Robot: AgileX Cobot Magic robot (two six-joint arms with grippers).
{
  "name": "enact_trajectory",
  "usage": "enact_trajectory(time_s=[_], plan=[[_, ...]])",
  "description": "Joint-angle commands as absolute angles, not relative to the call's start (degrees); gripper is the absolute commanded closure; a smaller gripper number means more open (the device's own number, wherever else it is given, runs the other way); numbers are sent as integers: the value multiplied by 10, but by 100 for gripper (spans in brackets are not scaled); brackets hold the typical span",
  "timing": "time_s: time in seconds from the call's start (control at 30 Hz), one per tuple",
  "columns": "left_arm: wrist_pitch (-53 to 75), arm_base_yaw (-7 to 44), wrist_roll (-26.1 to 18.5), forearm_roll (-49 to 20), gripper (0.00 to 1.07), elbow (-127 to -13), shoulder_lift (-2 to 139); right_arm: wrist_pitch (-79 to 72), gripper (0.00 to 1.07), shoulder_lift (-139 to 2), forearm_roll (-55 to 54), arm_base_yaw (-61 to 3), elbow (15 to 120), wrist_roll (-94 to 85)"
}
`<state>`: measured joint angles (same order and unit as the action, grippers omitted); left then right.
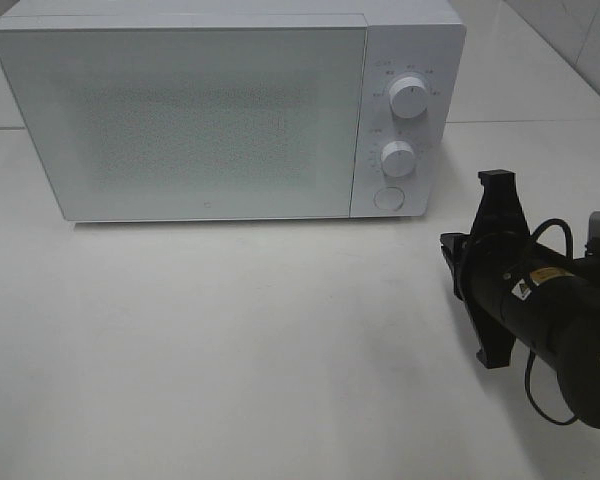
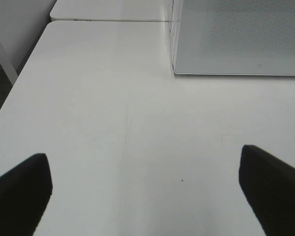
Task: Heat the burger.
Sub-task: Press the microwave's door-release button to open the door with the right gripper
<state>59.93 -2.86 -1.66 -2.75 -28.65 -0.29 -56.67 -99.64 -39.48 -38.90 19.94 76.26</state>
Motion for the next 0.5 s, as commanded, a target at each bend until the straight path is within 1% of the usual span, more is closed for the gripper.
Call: enact_trajectory(time_s=[0.03, 0.37, 0.5], plan=[[595, -27, -15, -29, 9, -285, -14, -565, 107, -995, -395, -391, 204, 773], [595, -27, -15, -29, 9, -285, -14, -561, 107, -995, -400, -387, 206, 771], [595, -27, -15, -29, 9, -285, -14, -559, 107, -1026, -403, -387, 231, 771]])
